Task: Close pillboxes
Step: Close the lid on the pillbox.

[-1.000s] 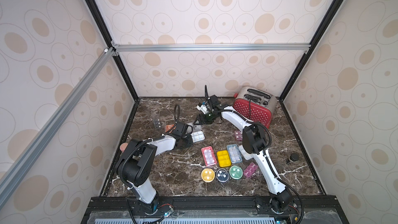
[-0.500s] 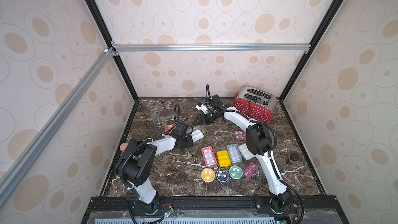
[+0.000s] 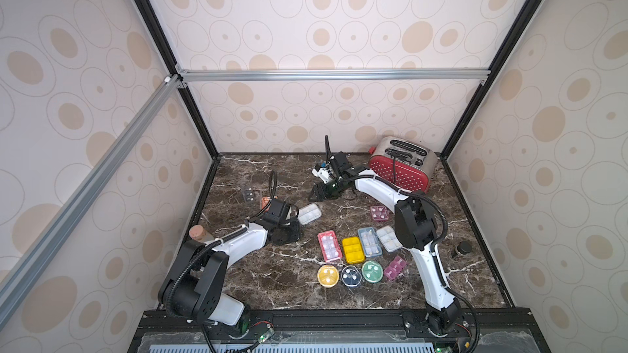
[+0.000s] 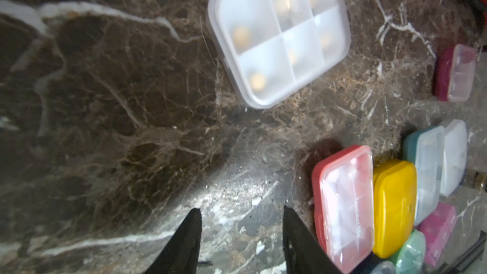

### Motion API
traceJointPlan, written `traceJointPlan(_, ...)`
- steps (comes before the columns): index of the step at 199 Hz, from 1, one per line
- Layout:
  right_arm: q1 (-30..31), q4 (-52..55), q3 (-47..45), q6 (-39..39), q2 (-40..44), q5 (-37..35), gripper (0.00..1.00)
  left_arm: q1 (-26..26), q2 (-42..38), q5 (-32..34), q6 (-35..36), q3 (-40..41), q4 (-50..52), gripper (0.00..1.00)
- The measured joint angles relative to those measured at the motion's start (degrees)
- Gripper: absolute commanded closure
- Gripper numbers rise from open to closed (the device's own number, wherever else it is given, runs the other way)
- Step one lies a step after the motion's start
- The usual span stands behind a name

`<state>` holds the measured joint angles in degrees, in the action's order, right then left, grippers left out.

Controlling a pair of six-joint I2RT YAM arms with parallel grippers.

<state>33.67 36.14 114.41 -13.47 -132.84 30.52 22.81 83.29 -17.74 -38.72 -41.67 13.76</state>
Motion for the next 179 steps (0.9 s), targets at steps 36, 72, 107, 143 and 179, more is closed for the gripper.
traceJointPlan(36,2.8,2.7,0.0,-1.9,-0.1,-6.3,0.37,-1.7,-0.1,-1.2,-2.8,-1.7,-0.4,0.23)
traceJointPlan(72,3.5,3.1,0.0,-2.4,-0.7,-8.4,0.38,-2.5,3.9,1.8,-3.7,-6.4,-2.0,0.24)
traceJointPlan(107,3.6,3.6,0.1,-2.3,-2.1,-9.6,0.40,-2.8,9.6,4.7,-3.7,-8.4,-2.8,0.27)
traceJointPlan(143,3.6,4.5,1.6,-1.7,-4.0,-9.8,0.44,-3.1,13.4,6.5,-3.1,-10.4,-3.0,0.30)
traceJointPlan(179,3.7,5.2,1.6,-1.2,-4.7,-10.0,0.51,-3.2,16.4,7.8,-2.0,-13.4,-3.0,0.35)
